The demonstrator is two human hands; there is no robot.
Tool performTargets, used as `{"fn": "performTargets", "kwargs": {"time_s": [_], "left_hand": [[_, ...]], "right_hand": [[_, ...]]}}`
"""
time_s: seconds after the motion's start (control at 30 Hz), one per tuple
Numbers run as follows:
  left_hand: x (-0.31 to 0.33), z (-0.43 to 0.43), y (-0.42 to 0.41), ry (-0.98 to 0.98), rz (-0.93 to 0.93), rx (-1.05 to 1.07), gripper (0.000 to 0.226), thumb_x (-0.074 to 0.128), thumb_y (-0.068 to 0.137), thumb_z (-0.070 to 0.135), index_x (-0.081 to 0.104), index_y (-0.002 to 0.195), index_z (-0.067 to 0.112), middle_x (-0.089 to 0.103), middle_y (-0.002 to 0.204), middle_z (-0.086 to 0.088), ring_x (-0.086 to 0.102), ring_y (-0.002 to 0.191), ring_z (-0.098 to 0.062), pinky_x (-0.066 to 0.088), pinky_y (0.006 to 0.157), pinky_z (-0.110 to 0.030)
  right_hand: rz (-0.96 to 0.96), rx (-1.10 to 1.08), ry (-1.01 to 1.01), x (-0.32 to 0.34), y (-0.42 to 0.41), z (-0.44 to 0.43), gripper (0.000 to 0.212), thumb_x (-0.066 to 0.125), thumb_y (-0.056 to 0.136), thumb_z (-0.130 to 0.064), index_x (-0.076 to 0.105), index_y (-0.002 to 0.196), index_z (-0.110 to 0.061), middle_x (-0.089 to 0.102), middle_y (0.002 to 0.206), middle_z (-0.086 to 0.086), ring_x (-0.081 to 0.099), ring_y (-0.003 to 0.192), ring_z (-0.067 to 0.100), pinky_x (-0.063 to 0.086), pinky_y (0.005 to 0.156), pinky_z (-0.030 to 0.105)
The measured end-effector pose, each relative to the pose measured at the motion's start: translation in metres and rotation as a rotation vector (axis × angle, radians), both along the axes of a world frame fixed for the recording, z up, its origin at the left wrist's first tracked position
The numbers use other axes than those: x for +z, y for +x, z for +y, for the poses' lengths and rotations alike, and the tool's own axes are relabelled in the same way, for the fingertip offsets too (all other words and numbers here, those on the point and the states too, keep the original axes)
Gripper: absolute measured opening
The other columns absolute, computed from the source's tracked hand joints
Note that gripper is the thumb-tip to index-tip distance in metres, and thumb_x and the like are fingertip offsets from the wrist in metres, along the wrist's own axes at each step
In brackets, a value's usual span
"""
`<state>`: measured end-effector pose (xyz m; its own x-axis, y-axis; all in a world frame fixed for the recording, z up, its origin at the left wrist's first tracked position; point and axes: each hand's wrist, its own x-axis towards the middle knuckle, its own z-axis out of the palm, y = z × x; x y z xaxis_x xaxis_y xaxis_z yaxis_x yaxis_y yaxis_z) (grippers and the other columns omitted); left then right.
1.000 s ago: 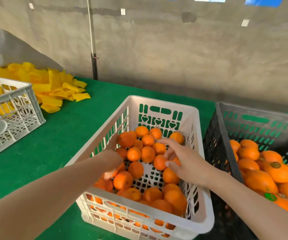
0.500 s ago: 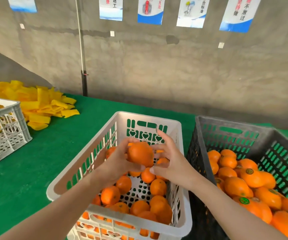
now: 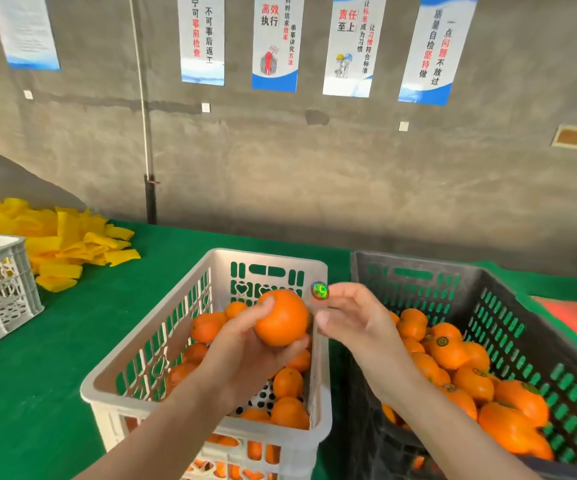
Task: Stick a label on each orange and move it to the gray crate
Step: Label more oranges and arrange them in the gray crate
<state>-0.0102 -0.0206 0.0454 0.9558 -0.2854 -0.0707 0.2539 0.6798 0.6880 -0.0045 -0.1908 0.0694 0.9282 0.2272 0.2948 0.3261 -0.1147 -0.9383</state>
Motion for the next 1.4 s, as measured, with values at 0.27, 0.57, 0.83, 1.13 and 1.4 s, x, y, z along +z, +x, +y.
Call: {"fn": "performTargets", "kwargs": {"time_s": [0.27, 0.57, 0.83, 1.13, 1.4], "left_hand": [[0.002, -0.041, -0.02, -0.097, 0.151, -0.02, 0.053, 0.056, 0.089, 0.037, 0.046, 0.135, 0.014, 0.063, 0.124, -0.018, 0.069, 0.099, -0.027, 0.058, 0.07, -0.039], [0.002, -0.069, -0.032, -0.024, 0.066, -0.021, 0.058, 0.061, 0.079, 0.034, 0.049, 0.133, 0.015, 0.064, 0.122, -0.02, 0.065, 0.108, -0.029, 0.058, 0.079, -0.039], [0.0, -0.086, -0.04, -0.015, 0.025, -0.08, 0.055, 0.055, 0.088, 0.035, 0.045, 0.136, 0.012, 0.061, 0.125, -0.02, 0.063, 0.112, -0.03, 0.056, 0.088, -0.04], [-0.021, -0.095, -0.045, 0.175, -0.003, -0.072, 0.051, 0.051, 0.085, 0.048, 0.056, 0.126, 0.017, 0.069, 0.113, -0.014, 0.069, 0.098, -0.028, 0.057, 0.071, -0.037], [-0.009, -0.142, -0.008, 0.616, -0.083, 0.188, 0.063, 0.026, 0.09, 0.064, 0.052, 0.128, 0.02, 0.067, 0.114, -0.011, 0.067, 0.099, -0.025, 0.059, 0.064, -0.032]], "right_hand": [[0.015, -0.074, -0.034, -0.002, -0.035, -0.013, 0.008, 0.065, 0.087, -0.014, 0.069, 0.082, -0.012, 0.063, 0.112, -0.004, 0.056, 0.109, 0.009, 0.046, 0.096, 0.029], [-0.163, -0.151, -0.179, -0.005, -0.046, -0.037, 0.014, 0.064, 0.088, -0.014, 0.064, 0.076, -0.022, 0.059, 0.102, -0.008, 0.054, 0.097, -0.004, 0.045, 0.08, 0.012], [-0.399, -0.291, -0.328, -0.013, -0.056, -0.051, 0.014, 0.063, 0.089, -0.018, 0.055, 0.08, -0.026, 0.057, 0.094, -0.009, 0.053, 0.094, 0.005, 0.049, 0.078, 0.025], [-0.361, -0.236, -0.344, -0.035, -0.062, -0.064, 0.037, 0.051, 0.092, -0.047, 0.023, 0.114, -0.058, 0.046, 0.11, -0.023, 0.046, 0.104, -0.005, 0.043, 0.086, 0.018], [-0.322, -0.191, -0.41, -0.011, -0.025, -0.103, 0.07, 0.081, 0.068, -0.025, 0.04, 0.123, -0.035, 0.048, 0.117, -0.013, 0.048, 0.107, 0.003, 0.046, 0.088, 0.019]]}}
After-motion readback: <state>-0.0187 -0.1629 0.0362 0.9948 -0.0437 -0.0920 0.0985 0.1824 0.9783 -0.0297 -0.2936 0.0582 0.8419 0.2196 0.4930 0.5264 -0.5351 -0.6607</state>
